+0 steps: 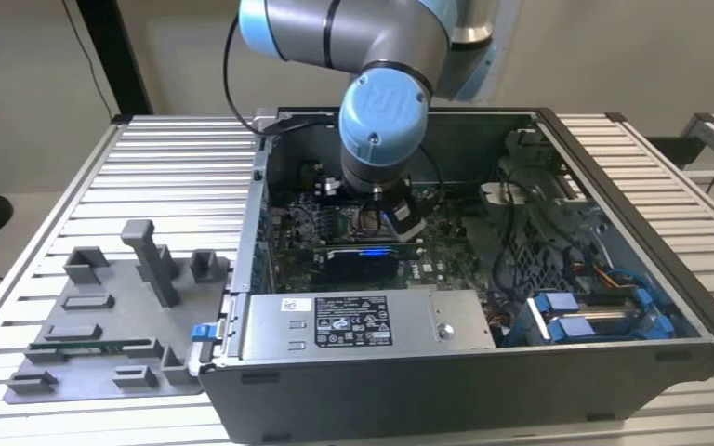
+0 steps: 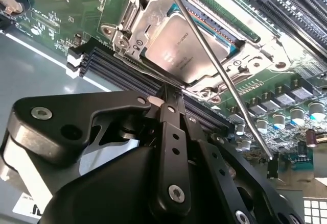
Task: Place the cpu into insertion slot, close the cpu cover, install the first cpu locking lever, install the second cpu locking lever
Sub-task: 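Install the first cpu locking lever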
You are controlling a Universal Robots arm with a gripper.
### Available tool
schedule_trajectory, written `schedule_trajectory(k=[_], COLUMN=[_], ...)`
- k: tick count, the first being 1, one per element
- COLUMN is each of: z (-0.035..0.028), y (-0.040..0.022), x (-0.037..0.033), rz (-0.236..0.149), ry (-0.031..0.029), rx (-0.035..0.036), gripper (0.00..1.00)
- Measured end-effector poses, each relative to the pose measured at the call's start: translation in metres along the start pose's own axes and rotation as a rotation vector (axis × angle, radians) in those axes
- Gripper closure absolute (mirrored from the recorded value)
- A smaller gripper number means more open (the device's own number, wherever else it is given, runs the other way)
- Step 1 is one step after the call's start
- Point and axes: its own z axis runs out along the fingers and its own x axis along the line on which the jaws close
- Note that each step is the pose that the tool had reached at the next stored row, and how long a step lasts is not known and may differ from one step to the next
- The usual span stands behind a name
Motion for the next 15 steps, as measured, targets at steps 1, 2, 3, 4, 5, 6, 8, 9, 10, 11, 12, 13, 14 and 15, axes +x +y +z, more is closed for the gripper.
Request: schedule_trajectory(k=[1,2,3,4,5,6,8,9,10,11,12,13,14,15], z=[0.0002,0.0005,0.0007,0.0008,0.0010,0.0014,0.0019,0.0021,0.0024,0.0028,0.0033,0.0037,0.0040,0.0044], y=[-0.0003,-0.0005,-0.0007,-0.0011,-0.0015,-0.0019,-0.0027,-0.0031,-0.0036,-0.0039,-0.0042,-0.0044,-0.0047,-0.0049], x=[-0.0003,-0.0006,-0.0009,-0.0012,-0.0015,-0.0018,-0.0024,-0.0028,-0.0031,-0.0035,-0.0043,-0.0051,-0.0062,-0.0075], rz=[0.000,0.000,0.000,0.000,0.000,0.000,0.001,0.001,0.001,0.001,0.001,0.001,0.000,0.000], ry=[-0.0001,-0.0002,-0.0003,-0.0002,-0.0003,-0.0004,-0.0005,-0.0005,-0.0006,-0.0008,-0.0010,-0.0015,-0.0021,-0.0033], rx=[-0.0016,-0.0031,-0.0046,-0.0064,-0.0085,-0.0105,-0.0137,-0.0156,-0.0177,-0.0197,-0.0217,-0.0236,-0.0258,-0.0296], gripper=[1.00,1.00,1.00,1.00,1.00,1.00,1.00,1.00,1.00,1.00,1.00,1.00,1.00,1.00])
